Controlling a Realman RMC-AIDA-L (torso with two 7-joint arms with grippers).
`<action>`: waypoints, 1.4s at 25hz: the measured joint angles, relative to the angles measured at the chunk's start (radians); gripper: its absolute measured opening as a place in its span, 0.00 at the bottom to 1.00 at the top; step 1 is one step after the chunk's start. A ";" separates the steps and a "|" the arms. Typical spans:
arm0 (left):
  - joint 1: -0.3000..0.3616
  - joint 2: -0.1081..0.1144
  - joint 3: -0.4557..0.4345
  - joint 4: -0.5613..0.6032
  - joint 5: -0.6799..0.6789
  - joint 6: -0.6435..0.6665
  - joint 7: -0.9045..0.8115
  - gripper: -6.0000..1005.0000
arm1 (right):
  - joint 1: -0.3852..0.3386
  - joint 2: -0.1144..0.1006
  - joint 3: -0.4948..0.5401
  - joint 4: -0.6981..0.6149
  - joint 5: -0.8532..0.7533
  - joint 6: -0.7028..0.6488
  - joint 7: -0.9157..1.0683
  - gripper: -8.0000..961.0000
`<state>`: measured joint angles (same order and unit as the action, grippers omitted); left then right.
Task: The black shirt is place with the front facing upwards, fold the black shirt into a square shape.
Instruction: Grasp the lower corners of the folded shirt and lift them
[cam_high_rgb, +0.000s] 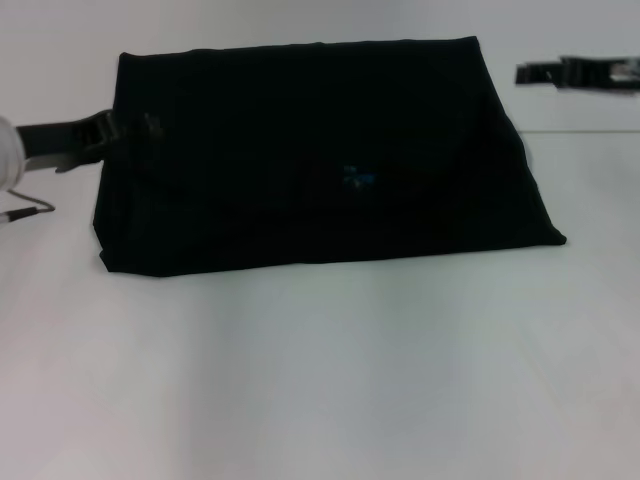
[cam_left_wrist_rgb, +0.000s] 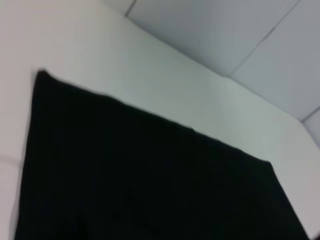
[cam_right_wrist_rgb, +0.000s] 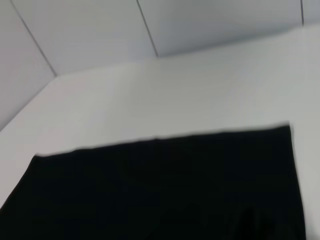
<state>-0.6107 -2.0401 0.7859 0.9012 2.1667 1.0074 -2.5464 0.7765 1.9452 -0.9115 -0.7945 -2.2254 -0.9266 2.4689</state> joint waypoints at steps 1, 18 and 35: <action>0.006 0.000 -0.029 0.002 0.000 0.036 0.007 0.54 | 0.000 0.000 0.000 0.000 0.000 0.000 0.000 0.56; 0.089 -0.011 -0.072 -0.124 -0.010 0.030 0.315 0.94 | -0.186 0.046 0.210 0.014 0.084 -0.271 -0.170 0.90; 0.046 -0.010 -0.027 -0.235 0.037 -0.085 0.364 0.82 | -0.189 0.052 0.217 0.017 0.120 -0.296 -0.183 0.90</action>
<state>-0.5651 -2.0504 0.7590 0.6659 2.2039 0.9228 -2.1822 0.5876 1.9969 -0.6948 -0.7771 -2.1057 -1.2226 2.2857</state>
